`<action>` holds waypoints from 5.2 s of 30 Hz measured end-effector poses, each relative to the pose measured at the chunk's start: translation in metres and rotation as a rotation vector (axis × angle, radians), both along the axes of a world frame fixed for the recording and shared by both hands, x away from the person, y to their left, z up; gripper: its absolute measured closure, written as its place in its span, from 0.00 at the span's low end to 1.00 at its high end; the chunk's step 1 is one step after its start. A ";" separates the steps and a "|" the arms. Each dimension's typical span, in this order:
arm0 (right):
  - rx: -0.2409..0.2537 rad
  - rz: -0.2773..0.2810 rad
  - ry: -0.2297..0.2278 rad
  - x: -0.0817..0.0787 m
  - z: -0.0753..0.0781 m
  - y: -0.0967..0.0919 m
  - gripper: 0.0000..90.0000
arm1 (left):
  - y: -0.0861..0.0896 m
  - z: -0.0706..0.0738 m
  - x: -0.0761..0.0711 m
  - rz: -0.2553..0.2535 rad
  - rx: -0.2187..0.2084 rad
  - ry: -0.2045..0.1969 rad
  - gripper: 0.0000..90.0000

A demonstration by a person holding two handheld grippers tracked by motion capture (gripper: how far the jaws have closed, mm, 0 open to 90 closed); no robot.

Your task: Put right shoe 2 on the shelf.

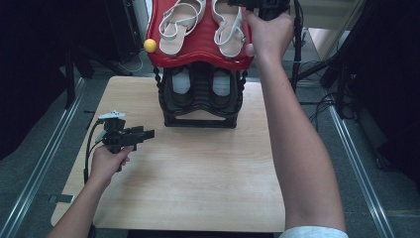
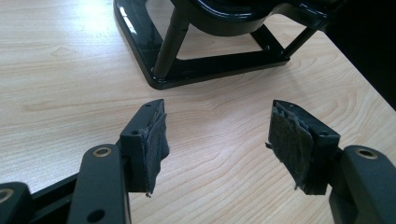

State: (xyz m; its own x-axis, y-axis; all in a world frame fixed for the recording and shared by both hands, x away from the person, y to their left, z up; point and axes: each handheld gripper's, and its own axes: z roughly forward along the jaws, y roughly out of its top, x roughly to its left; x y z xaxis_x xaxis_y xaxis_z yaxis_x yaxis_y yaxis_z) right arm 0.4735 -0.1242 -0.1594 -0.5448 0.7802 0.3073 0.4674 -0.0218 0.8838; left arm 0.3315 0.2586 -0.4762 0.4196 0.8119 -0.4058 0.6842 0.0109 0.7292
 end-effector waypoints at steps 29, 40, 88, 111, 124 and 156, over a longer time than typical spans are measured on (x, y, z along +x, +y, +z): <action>0.001 -0.063 -0.001 -0.006 -0.037 -0.072 0.54 | 0.001 -0.001 0.001 0.010 0.008 0.004 0.42; -0.014 -0.079 -0.006 -0.015 -0.071 -0.096 0.55 | 0.002 0.000 0.000 0.011 0.007 0.002 0.42; 0.018 -0.048 0.139 -0.070 -0.252 -0.127 0.56 | 0.004 -0.001 0.000 0.014 0.012 -0.003 0.42; 0.022 -0.056 0.201 -0.084 -0.306 -0.134 0.55 | 0.003 -0.002 0.001 0.013 0.018 -0.009 0.41; 0.003 -0.043 0.204 -0.086 -0.312 -0.130 0.55 | 0.003 -0.002 0.001 0.011 0.023 -0.015 0.40; -0.027 -0.044 0.202 -0.090 -0.313 -0.133 0.53 | 0.004 -0.002 0.001 0.003 0.030 -0.016 0.39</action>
State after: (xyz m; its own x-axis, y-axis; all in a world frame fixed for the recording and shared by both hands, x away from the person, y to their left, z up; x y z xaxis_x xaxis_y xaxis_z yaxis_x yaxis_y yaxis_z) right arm 0.3831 -0.2569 -0.4720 -0.4396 0.8111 0.3858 0.6342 -0.0238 0.7728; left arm 0.3325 0.2622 -0.4781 0.4233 0.8250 -0.3744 0.6722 -0.0090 0.7403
